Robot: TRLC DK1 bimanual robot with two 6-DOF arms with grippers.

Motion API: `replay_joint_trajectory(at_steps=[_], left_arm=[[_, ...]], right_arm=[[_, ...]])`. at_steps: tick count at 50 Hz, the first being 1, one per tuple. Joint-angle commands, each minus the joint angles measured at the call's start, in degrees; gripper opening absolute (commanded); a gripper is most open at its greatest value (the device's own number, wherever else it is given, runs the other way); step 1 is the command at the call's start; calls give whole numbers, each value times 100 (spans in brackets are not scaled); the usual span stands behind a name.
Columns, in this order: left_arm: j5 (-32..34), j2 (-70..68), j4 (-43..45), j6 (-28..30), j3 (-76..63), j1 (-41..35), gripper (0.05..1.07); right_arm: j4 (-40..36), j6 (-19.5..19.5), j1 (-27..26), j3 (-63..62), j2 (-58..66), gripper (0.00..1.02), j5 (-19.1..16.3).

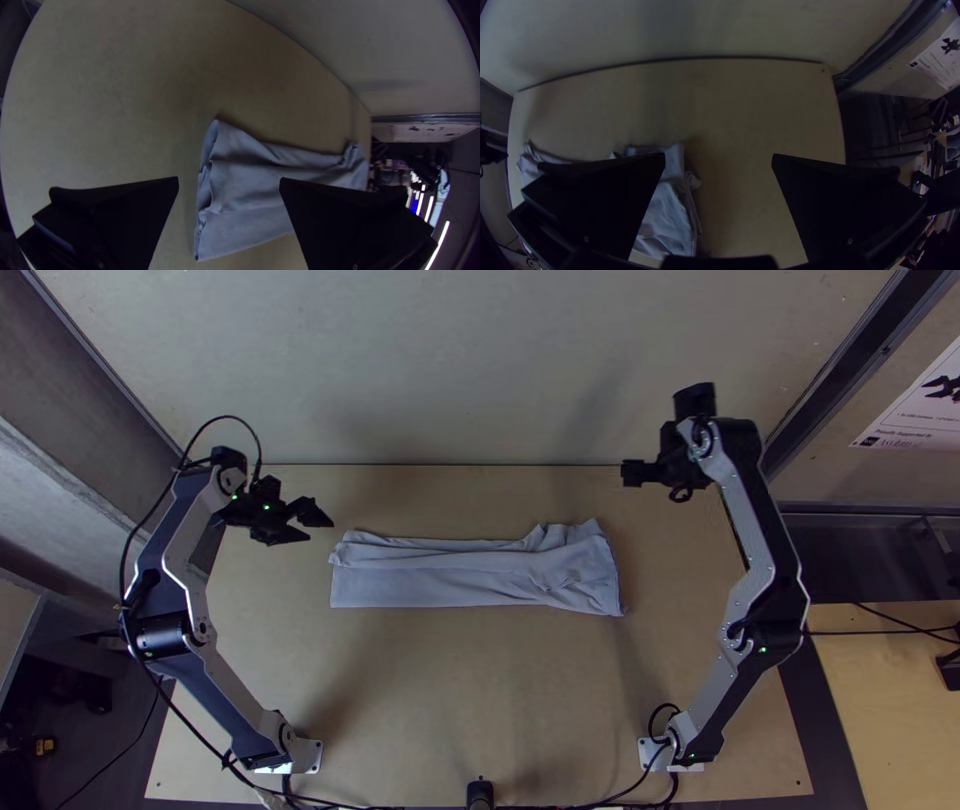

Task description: Fold the t-shirt

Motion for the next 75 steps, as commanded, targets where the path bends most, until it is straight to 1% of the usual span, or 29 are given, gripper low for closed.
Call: replay_joint_trajectory(at_steps=[1, 4, 11, 19, 23, 27, 33, 36, 41, 50, 56, 67, 71, 75], left_arm=[[479, -135, -31, 294, -396, 229, 103], [840, -91, 4, 531, -537, 360, 103], [945, 67, 294, 593, -800, 501, 103], [1130, 225, 505, 716, -1099, 615, 103], [1139, 278, 654, 760, -1266, 624, 103], [1139, 374, 777, 813, -1398, 624, 103], [1147, 577, 874, 865, -1504, 624, 103], [1165, 673, 883, 900, -1512, 633, 103], [1174, 752, 918, 909, -1556, 589, 103], [1174, 726, 988, 874, -1750, 272, 103], [1165, 664, 1120, 698, -1882, -18, 103], [1130, 506, 1524, 92, -2075, -712, 103], [1015, 436, 1612, -119, -2119, -976, 103], [655, 392, 1709, -392, -2136, -1257, 103]], right_arm=[[-61, -60, -106, 312, -250, 99, 27], [-61, 10, -150, 426, -320, 99, 1], [-175, 63, -211, 637, -417, 99, -17], [-447, 292, -273, 1050, -435, 99, -35], [-456, 379, -317, 1191, -487, 99, -70], [-474, 546, -352, 1288, -558, 99, -140], [-483, 722, -361, 1296, -654, 99, -307], [-483, 722, -361, 1288, -681, 99, -377], [-483, 731, -361, 1288, -698, 99, -606], [-483, 793, -334, 1279, -716, 99, -650], [-483, 828, -290, 1200, -733, 99, -650], [-483, 872, -238, 1121, -742, 99, -650], [-483, 872, -238, 1121, -733, 99, -650], [-483, 898, -238, 1077, -733, 99, -650]])
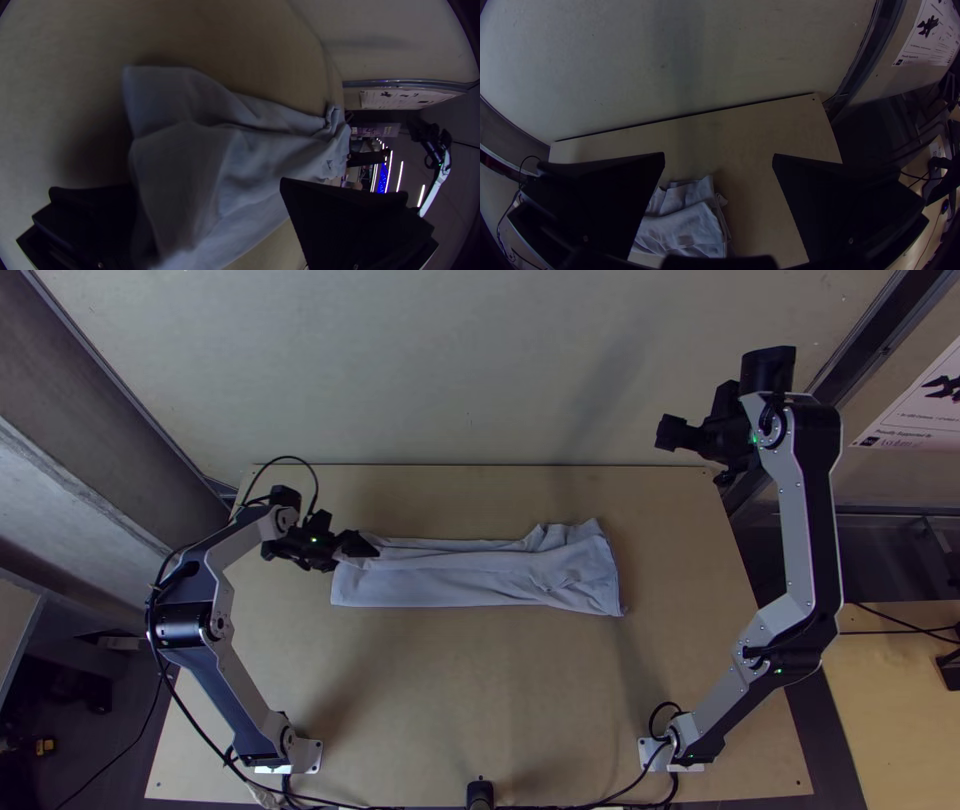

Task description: Fold the t-shirt

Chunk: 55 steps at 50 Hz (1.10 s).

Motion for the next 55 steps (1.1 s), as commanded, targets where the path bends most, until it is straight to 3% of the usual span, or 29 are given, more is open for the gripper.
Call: replay_joint_trajectory(at_steps=[1, 9, 16, 18, 24, 40, 55], left_arm=[[-517, 73, -20, -433, -366, -411, 103], [-1396, -41, 261, -917, -428, -895, 102], [-1862, -129, 244, -1092, -436, -1176, 83], [-1976, -129, 244, -1119, -428, -1237, 69], [-2178, -173, 305, -1172, -401, -1308, 8], [-2530, -261, 50, -1198, -120, -965, 8], [-2837, -261, -688, -600, 495, -86, 8]], right_arm=[[-52, 135, 31, -121, -154, 99, -33], [-52, 179, 49, -262, -172, 99, -33], [-52, 206, 66, -552, -251, 99, -33], [-52, 197, 75, -666, -286, 99, -33], [-52, 206, 137, -956, -383, 99, -33], [273, 206, 154, -1607, -673, 99, -33], [651, 214, 172, -2187, -901, 99, -33]])
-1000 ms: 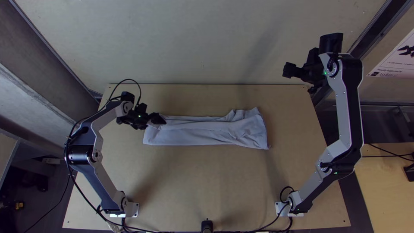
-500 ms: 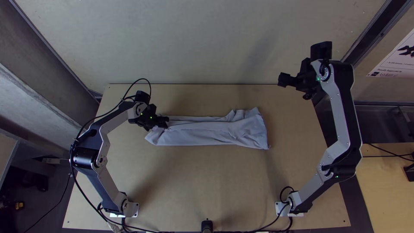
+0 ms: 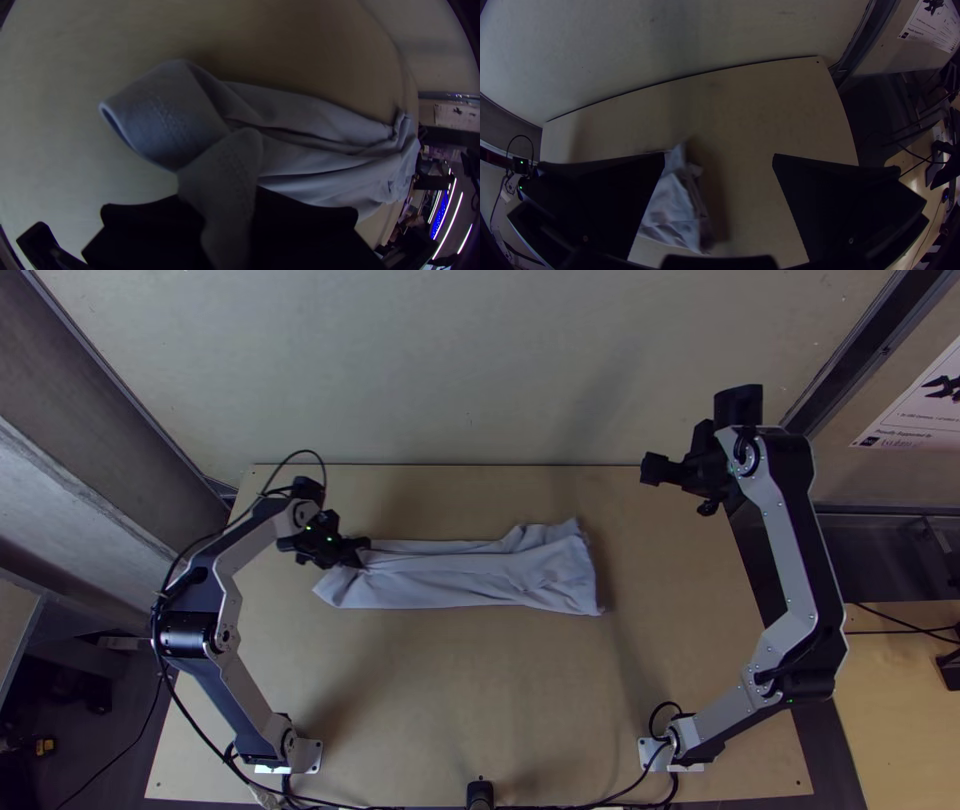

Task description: Fold the t-shirt

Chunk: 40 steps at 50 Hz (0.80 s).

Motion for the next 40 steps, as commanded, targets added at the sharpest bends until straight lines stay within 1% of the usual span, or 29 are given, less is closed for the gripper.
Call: replay_joint_trajectory(at_steps=[1, 6, 12, 17, 25, 29, 31, 35, 40], left_arm=[[-153, 95, -293, 322, 275, 483, 8], [-338, 139, -548, 683, 574, 896, 8], [-786, 201, -785, 1175, 987, 1441, 8], [-821, 315, -1163, 1553, 1488, 1915, 8], [-979, 447, -1593, 1984, 2296, 2522, 8], [-1058, 517, -1866, 2186, 2718, 2750, 8], [-1243, 543, -2068, 2282, 2938, 2812, 8], [-1674, 552, -2464, 2405, 3351, 2821, 8], [-1806, 552, -2991, 2458, 3896, 2733, 8]], right_arm=[[100, 125, 45, -167, -180, 99, -36], [153, 133, 63, -237, -180, 99, -36], [259, 133, 71, -343, -198, 99, -27], [320, 133, 71, -413, -206, 99, -27], [373, 133, 80, -483, -206, 99, 8], [408, 160, 89, -483, -206, 99, 8], [417, 169, 98, -483, -206, 99, 8], [443, 239, 150, -483, -206, 99, 26], [452, 318, 203, -483, -224, 99, 26]])
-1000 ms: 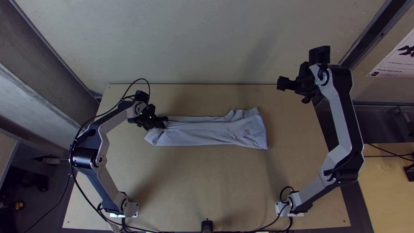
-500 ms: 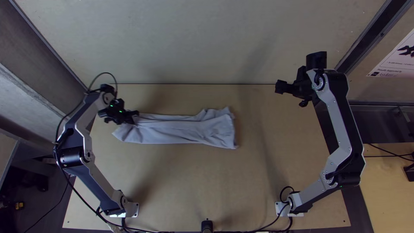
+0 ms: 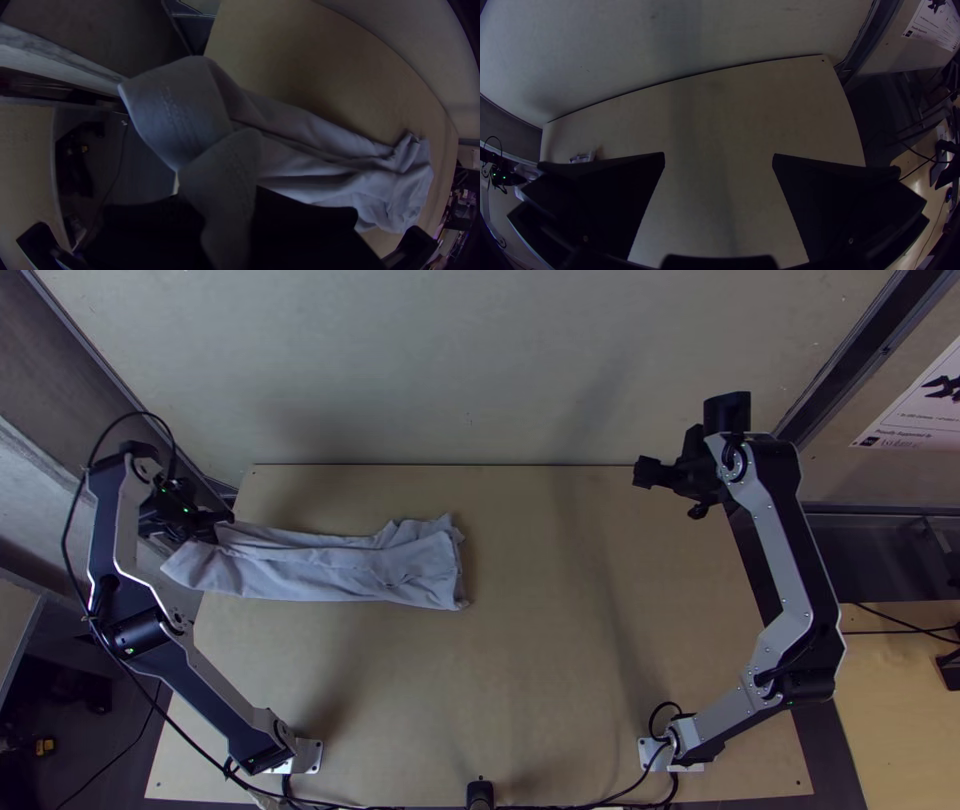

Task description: Fold the t-shirt

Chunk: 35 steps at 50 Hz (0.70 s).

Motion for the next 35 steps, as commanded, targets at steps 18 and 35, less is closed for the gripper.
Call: replay_joint_trajectory(at_steps=[18, 35], left_arm=[[-298, -366, -1324, -349, 1101, -1528, 8], [-298, -419, -1376, -1166, 811, -2952, 8]], right_arm=[[48, 284, 160, -285, -376, 99, 39], [48, 292, 46, -496, -622, 99, 39]])
